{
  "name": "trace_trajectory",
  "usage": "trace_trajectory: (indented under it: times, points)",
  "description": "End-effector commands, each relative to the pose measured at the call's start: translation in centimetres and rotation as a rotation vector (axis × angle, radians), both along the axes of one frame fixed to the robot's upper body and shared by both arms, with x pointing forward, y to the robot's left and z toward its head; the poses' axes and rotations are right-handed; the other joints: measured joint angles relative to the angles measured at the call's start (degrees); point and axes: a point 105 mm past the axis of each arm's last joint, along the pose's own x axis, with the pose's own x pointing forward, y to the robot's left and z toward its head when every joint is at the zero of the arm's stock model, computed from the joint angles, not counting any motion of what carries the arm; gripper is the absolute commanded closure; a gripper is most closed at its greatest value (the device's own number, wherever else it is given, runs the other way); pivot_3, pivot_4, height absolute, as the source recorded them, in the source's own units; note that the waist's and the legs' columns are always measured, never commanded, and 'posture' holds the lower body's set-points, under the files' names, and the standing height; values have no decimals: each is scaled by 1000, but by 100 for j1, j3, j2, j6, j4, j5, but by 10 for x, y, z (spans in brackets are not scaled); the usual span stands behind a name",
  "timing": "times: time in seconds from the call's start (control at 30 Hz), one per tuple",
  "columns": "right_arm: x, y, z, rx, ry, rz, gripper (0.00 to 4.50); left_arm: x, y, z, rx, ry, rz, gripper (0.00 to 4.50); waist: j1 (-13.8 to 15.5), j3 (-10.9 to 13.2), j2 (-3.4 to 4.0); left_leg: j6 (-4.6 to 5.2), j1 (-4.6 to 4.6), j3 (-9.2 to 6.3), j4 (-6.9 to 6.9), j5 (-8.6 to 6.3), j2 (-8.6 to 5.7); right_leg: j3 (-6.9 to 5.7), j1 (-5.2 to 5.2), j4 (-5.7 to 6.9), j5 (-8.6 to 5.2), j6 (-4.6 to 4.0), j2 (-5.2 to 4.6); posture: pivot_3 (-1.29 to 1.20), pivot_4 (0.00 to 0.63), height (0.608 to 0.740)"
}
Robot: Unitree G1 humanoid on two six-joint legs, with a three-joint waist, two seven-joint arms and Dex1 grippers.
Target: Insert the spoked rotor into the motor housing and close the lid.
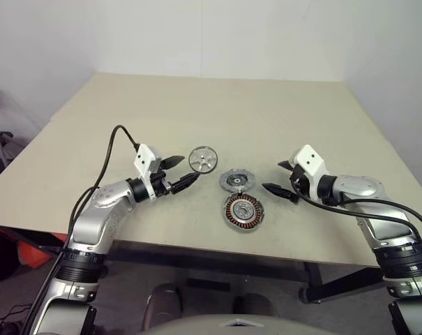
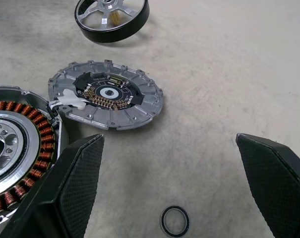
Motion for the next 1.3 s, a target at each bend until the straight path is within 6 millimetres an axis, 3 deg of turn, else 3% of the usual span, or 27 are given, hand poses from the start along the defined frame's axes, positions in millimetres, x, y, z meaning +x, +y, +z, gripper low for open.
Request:
trace_trajectory:
  times: [0.03,0.4,0.67,0.8,0.83,0.93,1.0,1.13,1.3]
  points:
    - [5,3,16,13,-68,14,127,3,-2,13,0,-53,-7,493,0,0,0,0,0,0,0,0,0,0,0,0,0,0,0,0,0,740]
    - [11,1,20,10,-89,-8,127,3,-3,11,4,-57,3,493,0,0,0,0,0,0,3,0,0,0,1,3,0,-1,0,0,0,740]
    - [22,-2,35,73,-143,-54,127,5,-1,11,8,-65,16,493,0,0,0,0,0,0,8,0,0,0,0,8,1,-1,0,0,0,740]
    - [19,0,32,88,-114,-46,127,5,-1,11,9,-68,18,493,16,-3,4,0,1,1,9,0,0,1,0,8,1,-1,0,0,0,740]
    - [18,1,31,86,-108,-44,127,5,-2,11,9,-69,18,493,73,0,-1,-13,20,79,15,6,17,49,-11,6,0,0,30,0,0,740]
    - [20,-2,32,68,-126,-61,127,5,-2,11,8,-70,18,493,145,-3,-1,-47,90,301,60,-44,106,364,-85,6,15,28,239,0,0,740]
    - [20,-5,27,11,-127,-65,127,4,-2,11,8,-70,18,493,124,-2,-7,-69,79,338,119,-92,186,477,-145,19,53,47,344,0,0,740]
    - [9,-2,20,-43,-112,17,127,5,-2,11,8,-69,9,493,47,-3,-9,-69,57,256,117,-89,158,403,-146,52,62,-16,273,0,0,740]
    - [-7,5,12,-78,-75,104,127,7,-1,11,13,-67,5,493,34,-3,-10,-66,56,199,116,-90,149,357,-113,53,39,1,244,0,0,740]
